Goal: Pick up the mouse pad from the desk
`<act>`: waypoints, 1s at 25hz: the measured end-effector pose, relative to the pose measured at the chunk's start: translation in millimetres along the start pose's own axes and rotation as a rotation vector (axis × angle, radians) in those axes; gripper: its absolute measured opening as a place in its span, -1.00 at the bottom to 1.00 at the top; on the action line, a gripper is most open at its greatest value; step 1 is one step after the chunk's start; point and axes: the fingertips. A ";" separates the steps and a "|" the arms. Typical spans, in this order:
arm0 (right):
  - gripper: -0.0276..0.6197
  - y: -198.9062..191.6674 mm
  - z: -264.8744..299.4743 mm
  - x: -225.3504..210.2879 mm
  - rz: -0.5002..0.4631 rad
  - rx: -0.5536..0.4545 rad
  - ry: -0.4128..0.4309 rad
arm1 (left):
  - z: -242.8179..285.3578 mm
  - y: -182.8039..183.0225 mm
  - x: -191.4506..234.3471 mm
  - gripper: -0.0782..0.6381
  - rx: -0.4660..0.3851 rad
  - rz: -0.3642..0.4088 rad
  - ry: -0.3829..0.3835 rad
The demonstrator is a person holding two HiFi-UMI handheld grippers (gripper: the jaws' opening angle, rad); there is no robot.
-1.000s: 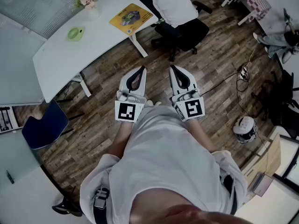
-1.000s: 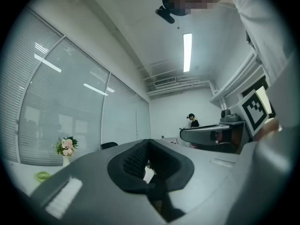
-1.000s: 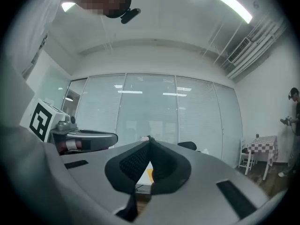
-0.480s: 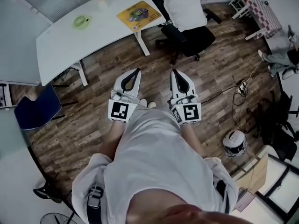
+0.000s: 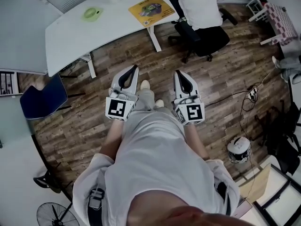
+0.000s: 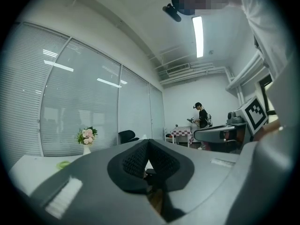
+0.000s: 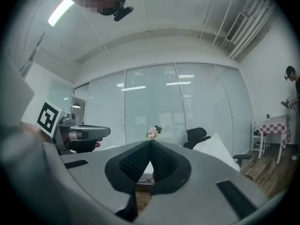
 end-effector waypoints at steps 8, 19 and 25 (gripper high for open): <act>-0.92 -0.4 77.4 -36.7 -0.003 0.044 -0.049 | 52.7 -15.4 61.5 -0.81 0.002 -0.049 0.023; -0.92 31.2 204.6 -85.6 0.084 0.060 -0.195 | 172.4 9.0 193.5 -0.81 -0.036 -0.036 -0.079; -0.92 21.6 258.5 -114.0 0.166 0.117 -0.287 | 237.3 18.9 235.5 -0.81 -0.049 -0.031 -0.189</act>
Point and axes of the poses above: the fingertips, and each gripper's own axes: z forward along the fingers, x to its left, y out of its top, and after that the axes turned 7 degrees about x, right-handed
